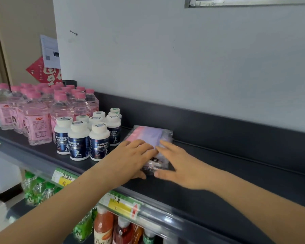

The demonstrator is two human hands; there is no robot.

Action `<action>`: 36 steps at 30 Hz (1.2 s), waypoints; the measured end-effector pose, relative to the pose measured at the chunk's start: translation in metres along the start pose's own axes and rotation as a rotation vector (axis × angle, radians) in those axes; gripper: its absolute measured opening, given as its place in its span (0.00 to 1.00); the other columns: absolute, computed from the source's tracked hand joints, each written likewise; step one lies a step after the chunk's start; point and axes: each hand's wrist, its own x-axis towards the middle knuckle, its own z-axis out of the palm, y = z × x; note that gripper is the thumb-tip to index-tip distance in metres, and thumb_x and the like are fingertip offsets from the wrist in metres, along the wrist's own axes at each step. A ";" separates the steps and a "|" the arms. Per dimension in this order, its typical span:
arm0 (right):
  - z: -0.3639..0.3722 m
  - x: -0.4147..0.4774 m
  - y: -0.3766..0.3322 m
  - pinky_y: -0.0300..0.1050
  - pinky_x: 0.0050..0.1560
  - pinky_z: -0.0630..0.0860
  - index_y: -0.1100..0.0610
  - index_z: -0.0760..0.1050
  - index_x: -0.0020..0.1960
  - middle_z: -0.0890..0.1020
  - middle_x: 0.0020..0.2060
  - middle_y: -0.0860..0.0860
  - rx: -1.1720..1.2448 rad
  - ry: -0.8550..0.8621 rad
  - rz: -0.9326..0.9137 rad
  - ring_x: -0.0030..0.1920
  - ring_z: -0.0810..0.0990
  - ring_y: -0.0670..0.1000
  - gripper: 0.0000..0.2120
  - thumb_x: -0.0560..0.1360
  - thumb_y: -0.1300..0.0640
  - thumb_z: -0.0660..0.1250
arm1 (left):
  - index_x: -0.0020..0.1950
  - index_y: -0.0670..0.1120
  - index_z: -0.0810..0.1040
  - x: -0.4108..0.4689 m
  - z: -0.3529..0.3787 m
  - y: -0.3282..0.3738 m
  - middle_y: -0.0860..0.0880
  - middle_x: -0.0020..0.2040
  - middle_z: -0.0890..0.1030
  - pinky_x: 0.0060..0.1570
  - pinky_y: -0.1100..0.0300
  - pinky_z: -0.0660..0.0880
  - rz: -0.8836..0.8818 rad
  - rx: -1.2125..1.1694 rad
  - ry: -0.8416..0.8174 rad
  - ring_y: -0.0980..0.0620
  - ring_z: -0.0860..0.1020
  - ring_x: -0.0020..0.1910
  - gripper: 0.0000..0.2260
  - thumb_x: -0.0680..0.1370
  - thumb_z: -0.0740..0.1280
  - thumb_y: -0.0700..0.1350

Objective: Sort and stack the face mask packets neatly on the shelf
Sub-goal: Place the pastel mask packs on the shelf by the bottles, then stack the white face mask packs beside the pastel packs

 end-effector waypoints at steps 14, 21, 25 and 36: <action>-0.035 -0.201 0.072 0.25 0.65 0.45 0.38 0.43 0.74 0.50 0.71 0.31 -0.134 0.238 0.354 0.70 0.47 0.30 0.32 0.77 0.40 0.57 | 0.62 0.49 0.76 0.065 -0.029 0.049 0.50 0.58 0.81 0.55 0.57 0.74 0.045 -0.181 0.196 0.50 0.81 0.54 0.28 0.71 0.56 0.64; -0.062 -0.319 0.130 0.31 0.67 0.55 0.44 0.50 0.76 0.57 0.74 0.39 -0.198 0.395 0.552 0.72 0.58 0.40 0.31 0.77 0.45 0.60 | 0.57 0.53 0.80 0.143 -0.060 0.175 0.55 0.54 0.82 0.50 0.59 0.78 0.240 -0.300 0.170 0.54 0.81 0.52 0.21 0.71 0.65 0.63; -0.072 -0.397 0.160 0.34 0.69 0.54 0.45 0.49 0.76 0.56 0.75 0.40 -0.244 0.407 0.610 0.73 0.55 0.42 0.30 0.78 0.46 0.59 | 0.55 0.55 0.81 0.175 -0.088 0.247 0.57 0.51 0.82 0.45 0.62 0.79 0.297 -0.312 0.162 0.57 0.82 0.48 0.20 0.66 0.73 0.60; -0.084 -0.614 0.238 0.37 0.69 0.58 0.48 0.53 0.76 0.60 0.74 0.44 -0.297 0.458 0.784 0.73 0.59 0.44 0.31 0.77 0.46 0.62 | 0.69 0.55 0.70 0.260 -0.164 0.461 0.57 0.68 0.71 0.63 0.58 0.69 0.442 -0.379 0.103 0.54 0.70 0.67 0.22 0.77 0.61 0.60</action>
